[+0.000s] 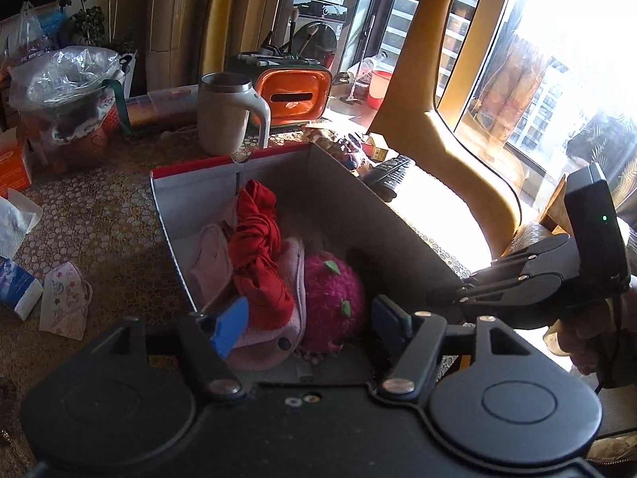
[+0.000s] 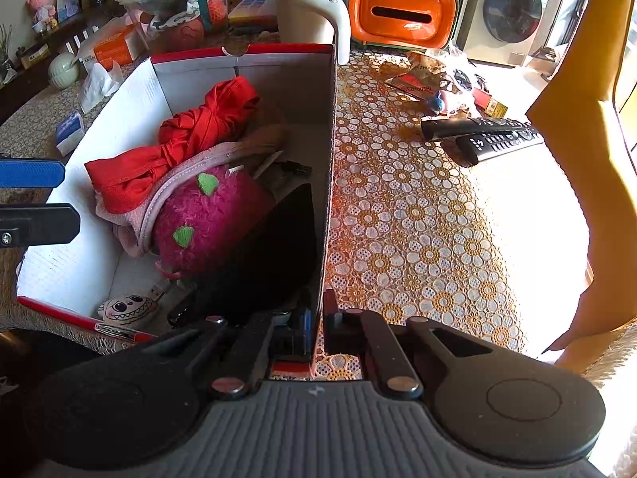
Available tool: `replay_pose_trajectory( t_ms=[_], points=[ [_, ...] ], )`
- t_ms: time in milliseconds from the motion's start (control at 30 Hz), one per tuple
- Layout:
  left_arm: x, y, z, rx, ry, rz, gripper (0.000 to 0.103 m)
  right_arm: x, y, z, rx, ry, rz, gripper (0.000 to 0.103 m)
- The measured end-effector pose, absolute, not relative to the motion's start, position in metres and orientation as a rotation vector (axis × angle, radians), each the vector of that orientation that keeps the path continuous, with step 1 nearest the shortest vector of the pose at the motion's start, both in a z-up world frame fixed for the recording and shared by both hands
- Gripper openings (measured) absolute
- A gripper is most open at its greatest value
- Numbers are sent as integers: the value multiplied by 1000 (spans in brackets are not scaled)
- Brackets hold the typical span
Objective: Organize objects
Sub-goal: 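Open the left tool and withdraw it toward the brown hair tie, then close the left tool on the brown coiled hair tie and lift it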
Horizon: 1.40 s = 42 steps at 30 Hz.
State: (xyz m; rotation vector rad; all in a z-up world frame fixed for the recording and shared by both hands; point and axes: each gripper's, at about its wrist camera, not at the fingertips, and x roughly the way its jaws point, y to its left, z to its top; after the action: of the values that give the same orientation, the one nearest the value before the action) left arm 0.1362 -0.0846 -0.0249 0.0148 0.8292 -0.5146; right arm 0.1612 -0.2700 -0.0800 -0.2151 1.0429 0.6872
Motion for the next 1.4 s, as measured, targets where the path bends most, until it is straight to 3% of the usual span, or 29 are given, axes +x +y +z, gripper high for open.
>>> replay_pose_trajectory(
  t_ms=[167,267,333,400,967,1400],
  points=[
    [131,-47,-21,-2,811,-431,77,161,-270,-79,-218,1046,683,5],
    [128,-20,-19,-20,795,-381,85,161,-270,-79,-216,1049,680,5],
    [125,1,-19,-58,779,-341,98,161,-270,-79,-215,1052,679,5],
    [124,20,-19,-89,767,-285,100,162,-270,-79,-212,1057,678,5],
    [121,107,-69,129,794,55,101,159,-263,-79,-243,1049,660,6],
    [141,136,-117,86,859,125,101,159,-259,-79,-260,1058,645,5]
  ],
)
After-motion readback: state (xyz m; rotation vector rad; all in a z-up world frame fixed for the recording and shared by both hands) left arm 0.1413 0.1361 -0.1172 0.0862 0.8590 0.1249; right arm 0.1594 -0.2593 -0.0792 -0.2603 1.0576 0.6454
